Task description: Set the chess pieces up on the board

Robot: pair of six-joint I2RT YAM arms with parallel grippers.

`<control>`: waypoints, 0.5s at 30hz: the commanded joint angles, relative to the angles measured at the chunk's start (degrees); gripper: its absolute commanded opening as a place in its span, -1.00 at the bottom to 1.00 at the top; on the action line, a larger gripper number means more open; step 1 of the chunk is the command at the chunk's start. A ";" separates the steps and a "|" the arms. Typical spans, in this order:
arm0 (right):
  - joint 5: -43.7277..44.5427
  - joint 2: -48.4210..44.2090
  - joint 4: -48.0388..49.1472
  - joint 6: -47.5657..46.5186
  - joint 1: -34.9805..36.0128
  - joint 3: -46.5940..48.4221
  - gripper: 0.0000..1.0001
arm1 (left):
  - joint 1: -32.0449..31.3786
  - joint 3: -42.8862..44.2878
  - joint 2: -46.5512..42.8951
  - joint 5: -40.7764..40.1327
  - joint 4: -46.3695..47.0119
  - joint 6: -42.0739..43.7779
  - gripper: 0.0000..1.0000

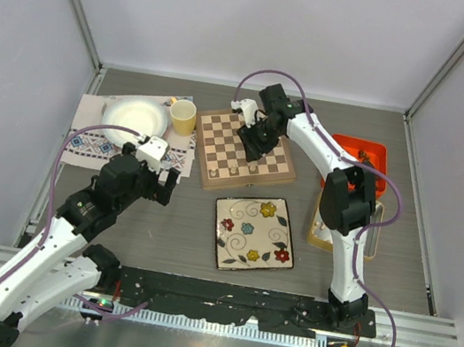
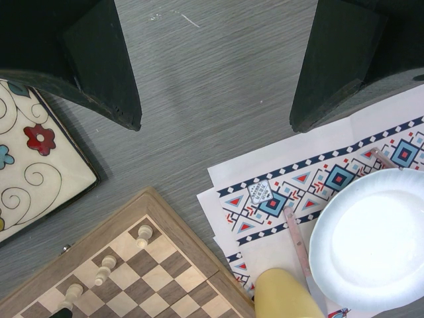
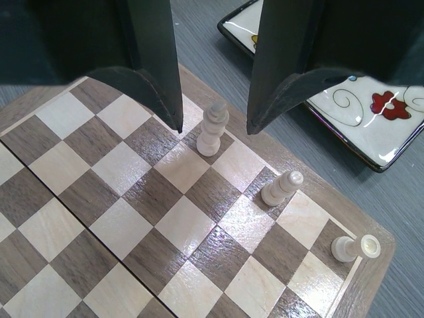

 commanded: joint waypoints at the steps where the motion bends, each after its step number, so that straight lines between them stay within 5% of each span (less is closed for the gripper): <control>1: 0.09 -0.73 -0.07 0.57 0.43 2.98 -0.04 | 0.23 -0.12 -0.29 0.51 2.76 0.59 0.99; 15: -0.08 0.94 -0.86 0.48 0.43 2.54 -0.36 | 0.23 -0.12 -0.20 0.51 2.84 0.59 0.99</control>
